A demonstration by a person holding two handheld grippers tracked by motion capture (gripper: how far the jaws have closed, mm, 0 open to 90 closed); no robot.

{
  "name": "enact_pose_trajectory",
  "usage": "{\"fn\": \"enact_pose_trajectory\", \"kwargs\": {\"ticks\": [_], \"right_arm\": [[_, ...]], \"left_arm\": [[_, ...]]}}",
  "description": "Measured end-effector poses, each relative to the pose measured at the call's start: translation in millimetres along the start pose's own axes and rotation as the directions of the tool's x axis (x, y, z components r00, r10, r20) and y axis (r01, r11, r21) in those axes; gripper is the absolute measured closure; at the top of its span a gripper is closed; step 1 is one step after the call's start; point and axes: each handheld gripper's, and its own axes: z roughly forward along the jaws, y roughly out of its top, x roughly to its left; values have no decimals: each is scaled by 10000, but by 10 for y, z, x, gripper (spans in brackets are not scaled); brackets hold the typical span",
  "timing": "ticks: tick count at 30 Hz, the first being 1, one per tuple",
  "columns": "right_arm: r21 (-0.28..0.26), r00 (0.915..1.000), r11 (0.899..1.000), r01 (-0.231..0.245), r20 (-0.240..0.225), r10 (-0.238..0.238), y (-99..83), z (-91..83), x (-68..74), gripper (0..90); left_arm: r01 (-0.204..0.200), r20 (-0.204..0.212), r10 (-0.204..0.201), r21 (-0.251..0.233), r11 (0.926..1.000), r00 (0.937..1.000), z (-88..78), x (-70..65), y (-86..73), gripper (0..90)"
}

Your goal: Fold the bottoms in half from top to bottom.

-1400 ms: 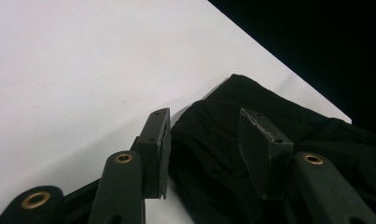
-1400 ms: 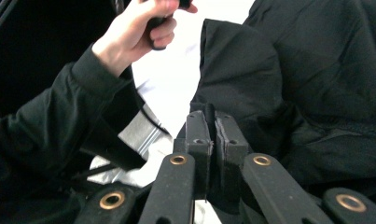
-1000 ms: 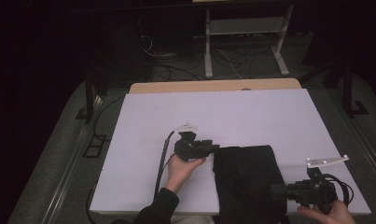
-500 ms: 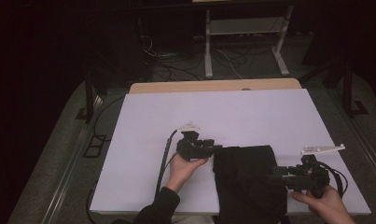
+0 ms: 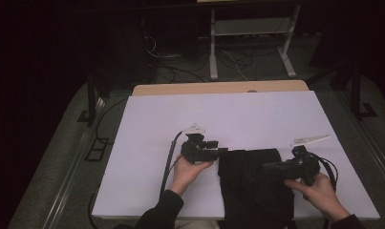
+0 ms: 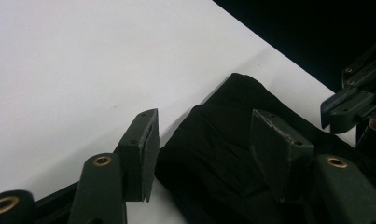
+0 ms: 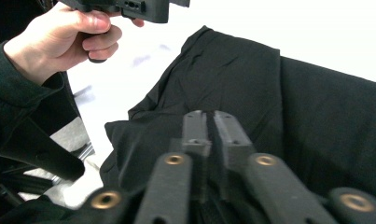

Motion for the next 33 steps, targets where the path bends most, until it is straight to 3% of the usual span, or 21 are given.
{"fn": "enact_pose_trajectory", "kwargs": {"ticks": [9,22,28,33], "right_arm": [[700,10000,9975,85,-44,-82,64,194,-52,882],[1684,9997,9855,225,-158,-201,97,479,1,883],[2179,9978,9754,333,-626,-201,66,562,67,883],[2703,9914,9602,701,-1255,-370,2,595,230,883]], "left_arm": [[-275,-245,275,-14,9996,9993,33,-14,-7,347],[-131,-406,132,22,9999,9991,69,19,-8,278],[-126,-464,128,44,9999,9988,71,24,-11,271],[-115,-489,122,145,9998,9987,72,36,-14,263]]}}
